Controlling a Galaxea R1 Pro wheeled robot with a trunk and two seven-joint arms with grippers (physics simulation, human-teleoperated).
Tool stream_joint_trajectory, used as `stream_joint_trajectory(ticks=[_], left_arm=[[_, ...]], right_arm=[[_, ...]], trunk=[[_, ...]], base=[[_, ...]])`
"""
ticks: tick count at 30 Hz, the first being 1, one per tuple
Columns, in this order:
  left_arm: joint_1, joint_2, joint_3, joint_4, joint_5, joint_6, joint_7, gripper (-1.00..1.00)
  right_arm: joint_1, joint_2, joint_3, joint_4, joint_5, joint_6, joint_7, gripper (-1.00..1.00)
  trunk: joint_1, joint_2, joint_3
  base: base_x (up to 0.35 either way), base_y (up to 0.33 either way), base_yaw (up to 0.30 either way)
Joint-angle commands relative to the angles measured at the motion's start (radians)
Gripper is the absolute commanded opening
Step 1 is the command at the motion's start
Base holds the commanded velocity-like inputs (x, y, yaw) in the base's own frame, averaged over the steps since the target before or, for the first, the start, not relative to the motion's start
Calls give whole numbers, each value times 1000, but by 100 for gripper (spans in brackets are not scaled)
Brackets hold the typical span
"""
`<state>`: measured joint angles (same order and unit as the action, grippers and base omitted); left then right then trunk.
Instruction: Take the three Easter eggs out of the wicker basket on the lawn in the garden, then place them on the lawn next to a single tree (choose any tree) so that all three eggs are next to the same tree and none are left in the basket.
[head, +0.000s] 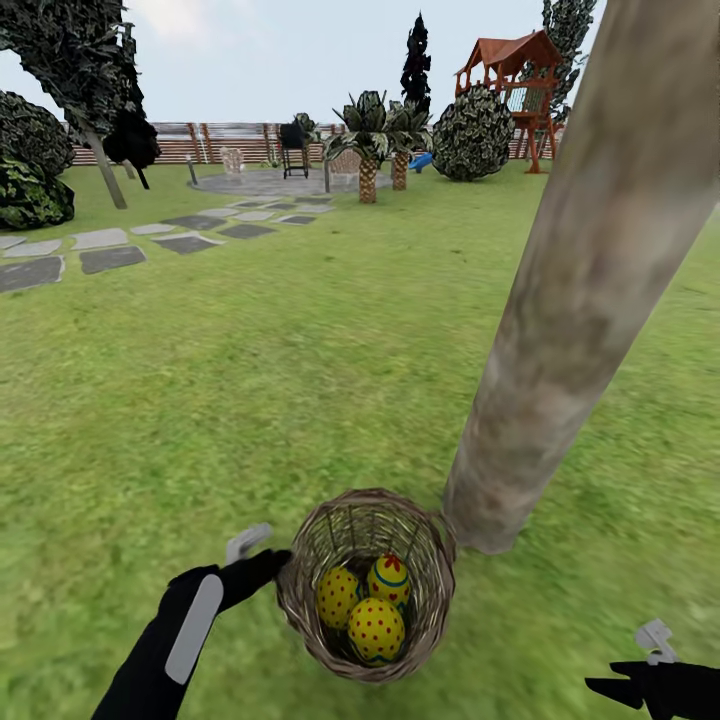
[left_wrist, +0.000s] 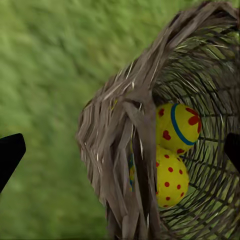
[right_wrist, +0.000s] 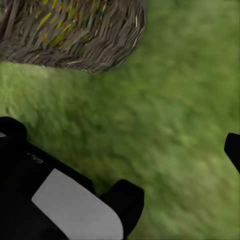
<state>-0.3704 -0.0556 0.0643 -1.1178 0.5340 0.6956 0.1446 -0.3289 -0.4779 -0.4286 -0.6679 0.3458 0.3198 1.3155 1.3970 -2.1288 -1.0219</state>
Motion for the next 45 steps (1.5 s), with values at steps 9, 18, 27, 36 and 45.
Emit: stream_joint_trajectory(ticks=[9, 18, 27, 36, 45], left_arm=[[17, -1, 59, -208, 10, 260, 8, 100], [-29, 78, 155, -344, 192, 317, 4, 100], [-48, 148, 198, -337, 539, 305, 6, 100], [-47, 147, 189, -333, 561, 308, 4, 100], [-47, 143, 190, -332, 562, 303, -8, 100]], right_arm=[[-1, 23, -1, -9, 12, 18, 13, 100], [-6, 131, 1, -168, 12, 133, 11, 100], [-18, 176, 25, -358, 33, 134, 14, 100], [-16, 179, 39, -381, 39, 141, 15, 100], [-16, 177, 38, -382, 30, 141, 18, 100]], trunk=[[-35, 63, 27], [-69, 126, 56], [-104, 189, 84], [-138, 252, 112], [-138, 252, 112]], base=[[0, 0, 0], [0, 0, 0], [0, 0, 0], [0, 0, 0], [-16, 24, 0]])
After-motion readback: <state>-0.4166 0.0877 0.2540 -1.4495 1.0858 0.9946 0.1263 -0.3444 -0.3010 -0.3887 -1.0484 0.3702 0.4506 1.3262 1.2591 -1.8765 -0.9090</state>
